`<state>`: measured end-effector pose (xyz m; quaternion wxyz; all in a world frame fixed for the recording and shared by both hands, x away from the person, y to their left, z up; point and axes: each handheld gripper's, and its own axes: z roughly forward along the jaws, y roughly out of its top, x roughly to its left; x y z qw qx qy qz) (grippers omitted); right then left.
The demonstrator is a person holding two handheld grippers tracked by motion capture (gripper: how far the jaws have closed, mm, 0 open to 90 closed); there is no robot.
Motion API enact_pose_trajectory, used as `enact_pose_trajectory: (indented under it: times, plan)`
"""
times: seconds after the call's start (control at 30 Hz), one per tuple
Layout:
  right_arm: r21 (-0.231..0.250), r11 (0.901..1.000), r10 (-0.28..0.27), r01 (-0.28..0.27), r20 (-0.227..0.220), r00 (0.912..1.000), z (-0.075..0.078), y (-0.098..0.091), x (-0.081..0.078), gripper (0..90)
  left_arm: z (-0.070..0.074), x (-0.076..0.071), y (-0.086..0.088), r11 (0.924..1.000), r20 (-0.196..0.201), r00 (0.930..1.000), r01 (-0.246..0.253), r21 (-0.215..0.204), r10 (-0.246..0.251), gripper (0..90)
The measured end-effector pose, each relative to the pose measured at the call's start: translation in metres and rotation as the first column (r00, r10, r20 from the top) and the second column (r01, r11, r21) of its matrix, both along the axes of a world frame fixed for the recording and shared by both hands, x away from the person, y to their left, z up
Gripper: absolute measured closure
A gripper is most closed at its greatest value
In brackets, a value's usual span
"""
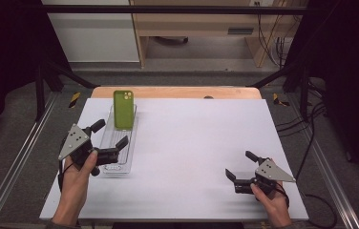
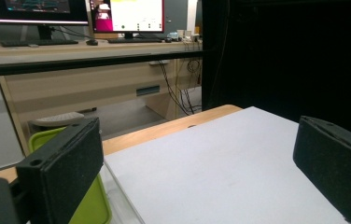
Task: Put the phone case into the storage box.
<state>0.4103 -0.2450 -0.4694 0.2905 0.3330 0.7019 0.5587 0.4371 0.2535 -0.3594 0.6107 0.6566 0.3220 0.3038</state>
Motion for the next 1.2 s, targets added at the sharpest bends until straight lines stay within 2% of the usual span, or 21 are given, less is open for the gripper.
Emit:
enact_pose_trajectory:
  times: [0.13, 0.47, 0.97, 1.2]
  plan:
    - [-0.002, 1.0000, 0.002, -0.002, 0.002, 1.0000, 0.000, 0.000, 0.000, 2.5, 0.001, -0.004, 0.008, 0.9999, 0.018, 0.9998, -0.008, 0.012, 0.008, 1.2]
    - [-0.004, 1.0000, 0.001, -0.001, 0.001, 1.0000, 0.000, 0.000, 0.000, 2.5, -0.004, -0.007, 0.022, 0.9997, 0.021, 0.9995, -0.024, 0.001, 0.024, 1.0]
    - [-0.012, 0.9999, 0.007, -0.007, 0.000, 1.0000, -0.001, 0.003, 0.000, 2.5, -0.022, -0.009, 0.045, 0.9978, 0.013, 0.9977, -0.066, -0.009, 0.066, 1.1]
    - [-0.008, 1.0000, 0.005, -0.005, 0.000, 1.0000, -0.001, 0.002, 0.000, 2.5, -0.030, -0.011, 0.052, 0.9975, 0.027, 0.9972, -0.070, -0.001, 0.070, 1.2]
